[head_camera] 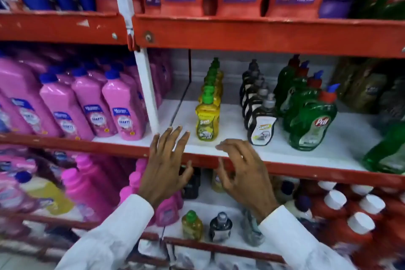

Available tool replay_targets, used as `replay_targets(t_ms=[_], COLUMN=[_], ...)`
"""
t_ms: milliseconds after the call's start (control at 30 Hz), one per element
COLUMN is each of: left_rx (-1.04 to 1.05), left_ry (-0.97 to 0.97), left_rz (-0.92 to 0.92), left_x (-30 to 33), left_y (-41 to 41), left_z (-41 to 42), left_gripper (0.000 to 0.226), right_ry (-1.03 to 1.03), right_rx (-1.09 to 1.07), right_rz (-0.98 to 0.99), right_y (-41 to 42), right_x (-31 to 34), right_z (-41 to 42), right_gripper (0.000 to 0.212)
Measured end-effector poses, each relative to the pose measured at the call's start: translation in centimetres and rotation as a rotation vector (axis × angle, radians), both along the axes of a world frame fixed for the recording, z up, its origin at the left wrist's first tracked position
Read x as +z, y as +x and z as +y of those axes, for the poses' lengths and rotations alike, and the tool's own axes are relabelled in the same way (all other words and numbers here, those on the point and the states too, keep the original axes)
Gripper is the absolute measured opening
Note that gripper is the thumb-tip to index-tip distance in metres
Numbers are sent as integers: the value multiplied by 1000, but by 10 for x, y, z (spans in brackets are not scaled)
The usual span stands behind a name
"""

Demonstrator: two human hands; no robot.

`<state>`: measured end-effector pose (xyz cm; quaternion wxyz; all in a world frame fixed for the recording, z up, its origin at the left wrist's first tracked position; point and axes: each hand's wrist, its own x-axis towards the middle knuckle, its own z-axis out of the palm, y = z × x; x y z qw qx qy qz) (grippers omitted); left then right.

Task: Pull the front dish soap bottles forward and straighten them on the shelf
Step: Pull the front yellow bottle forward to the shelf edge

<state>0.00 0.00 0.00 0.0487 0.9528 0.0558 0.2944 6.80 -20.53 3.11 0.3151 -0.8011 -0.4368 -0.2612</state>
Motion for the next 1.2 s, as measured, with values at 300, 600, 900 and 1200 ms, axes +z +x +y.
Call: replay_targets(t_ms=[300,600,900,1200], left_rx=[-73,-120,-124,-99], left_ry=[-44,-175,-197,-241], left_rz=[189,181,121,69], left_x=[-37,-31,-36,-36], left_y=[0,-1,1,1], left_z=[21,25,25,19], left_gripper=[72,65,59,57], right_ry=[-539,-646,-169,101], right_rx=[149,64,43,89], right_rz=[706,746,704,464], right_y=[-14,-12,-12,14], right_x=[-107,-144,-25,120], right_z=[42,68,24,17], right_gripper=[47,27,44,43])
